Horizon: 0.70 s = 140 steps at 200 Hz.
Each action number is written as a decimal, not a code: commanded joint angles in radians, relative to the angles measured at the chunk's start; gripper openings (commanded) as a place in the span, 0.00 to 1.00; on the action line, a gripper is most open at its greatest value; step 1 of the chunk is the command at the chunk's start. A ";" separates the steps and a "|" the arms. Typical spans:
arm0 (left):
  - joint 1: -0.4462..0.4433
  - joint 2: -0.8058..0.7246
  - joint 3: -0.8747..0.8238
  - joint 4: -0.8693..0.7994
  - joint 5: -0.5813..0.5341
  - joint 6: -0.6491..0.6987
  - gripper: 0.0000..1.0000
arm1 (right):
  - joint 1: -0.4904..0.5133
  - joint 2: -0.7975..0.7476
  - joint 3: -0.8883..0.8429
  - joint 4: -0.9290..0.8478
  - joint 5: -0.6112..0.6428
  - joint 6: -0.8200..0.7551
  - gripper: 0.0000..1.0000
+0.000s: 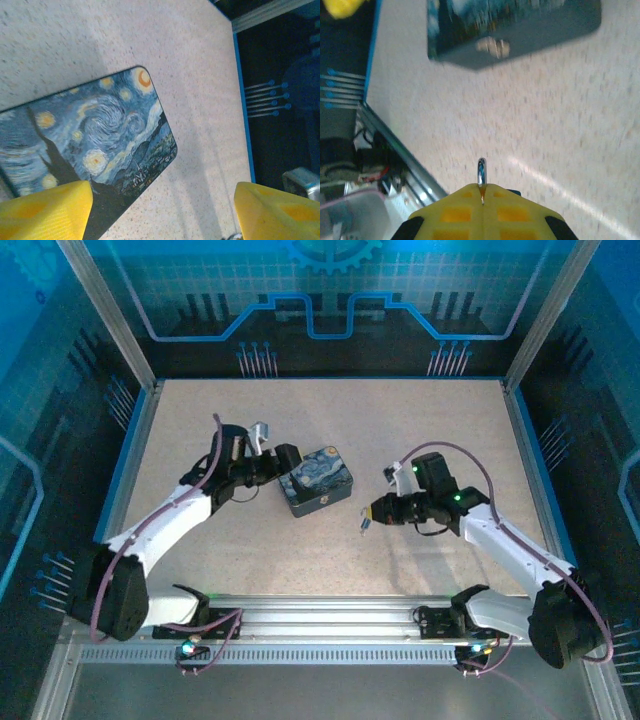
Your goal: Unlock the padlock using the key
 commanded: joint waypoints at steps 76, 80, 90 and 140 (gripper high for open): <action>0.030 -0.332 -0.158 -0.017 -0.161 0.271 0.99 | 0.162 0.192 0.014 -0.141 -0.008 0.033 0.00; 0.030 -0.344 -0.164 -0.017 -0.164 0.275 0.99 | 0.162 0.203 0.016 -0.132 -0.009 0.034 0.00; 0.031 -0.373 -0.179 -0.021 -0.171 0.282 0.99 | 0.162 0.228 0.018 -0.112 -0.006 0.036 0.00; 0.031 -0.441 -0.213 -0.062 -0.199 0.297 0.99 | 0.162 0.355 0.041 -0.031 0.027 0.034 0.00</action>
